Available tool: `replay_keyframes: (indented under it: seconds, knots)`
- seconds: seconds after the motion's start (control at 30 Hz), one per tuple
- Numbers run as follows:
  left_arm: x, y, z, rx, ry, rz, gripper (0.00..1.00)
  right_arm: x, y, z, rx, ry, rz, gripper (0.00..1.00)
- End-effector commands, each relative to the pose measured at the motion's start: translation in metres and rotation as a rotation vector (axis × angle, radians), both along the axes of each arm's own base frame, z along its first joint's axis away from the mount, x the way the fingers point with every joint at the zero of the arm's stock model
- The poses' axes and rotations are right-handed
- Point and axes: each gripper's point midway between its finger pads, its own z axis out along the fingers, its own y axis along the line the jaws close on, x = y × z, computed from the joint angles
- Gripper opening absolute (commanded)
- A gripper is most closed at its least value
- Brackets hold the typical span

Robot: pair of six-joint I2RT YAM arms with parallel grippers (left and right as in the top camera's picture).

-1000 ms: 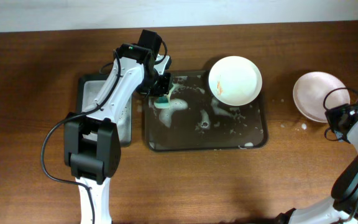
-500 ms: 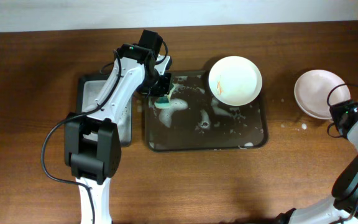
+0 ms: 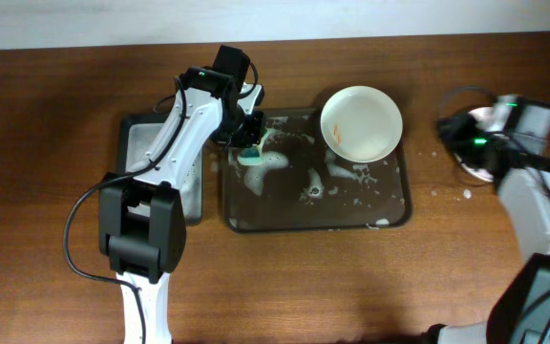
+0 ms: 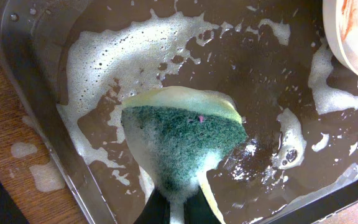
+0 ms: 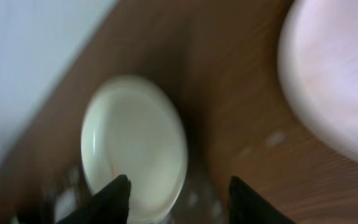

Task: Clean dirty plates on tray and stack at the side
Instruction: 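Carry the plate right and stack it on the table plate, then move the right gripper back to the tray and grasp the next plate's rim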

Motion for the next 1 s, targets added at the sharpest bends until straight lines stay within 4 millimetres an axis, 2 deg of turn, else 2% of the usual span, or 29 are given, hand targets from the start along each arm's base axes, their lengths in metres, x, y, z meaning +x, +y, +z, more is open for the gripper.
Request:
replay_keyframes:
  seconds: [0.0,0.07,0.17,0.2,0.3,0.43,0.63,0.97]
  knots:
    - [-0.001,-0.002,0.006,-0.008,-0.010,0.002,0.01,0.004,0.050,-0.028,-0.132,0.075,0.114,0.45]
    - [-0.001,-0.001,0.006,-0.008,-0.009,0.002,0.00,0.004,0.073,-0.040,-0.167,0.110,0.128,0.42]
    - [-0.002,-0.001,0.006,-0.007,-0.007,0.002,0.01,0.003,0.092,-0.056,-0.203,0.150,0.124,0.38]
    - [-0.002,-0.001,0.006,-0.007,-0.007,0.002,0.00,0.003,0.105,-0.066,-0.204,0.166,0.155,0.36]
    - [-0.002,-0.001,0.006,-0.007,-0.007,0.002,0.01,-0.004,0.119,-0.086,-0.189,0.225,0.176,0.35]
    - [-0.002,-0.001,0.006,-0.007,-0.008,0.002,0.01,-0.012,0.136,-0.101,-0.180,0.268,0.223,0.35]
    - [-0.002,-0.001,0.006,-0.007,-0.007,0.002,0.01,-0.014,0.138,-0.111,-0.189,0.289,0.229,0.35]
    - [-0.002,-0.002,0.006,-0.007,-0.007,0.001,0.01,-0.007,0.131,-0.109,-0.179,0.278,0.136,0.40]
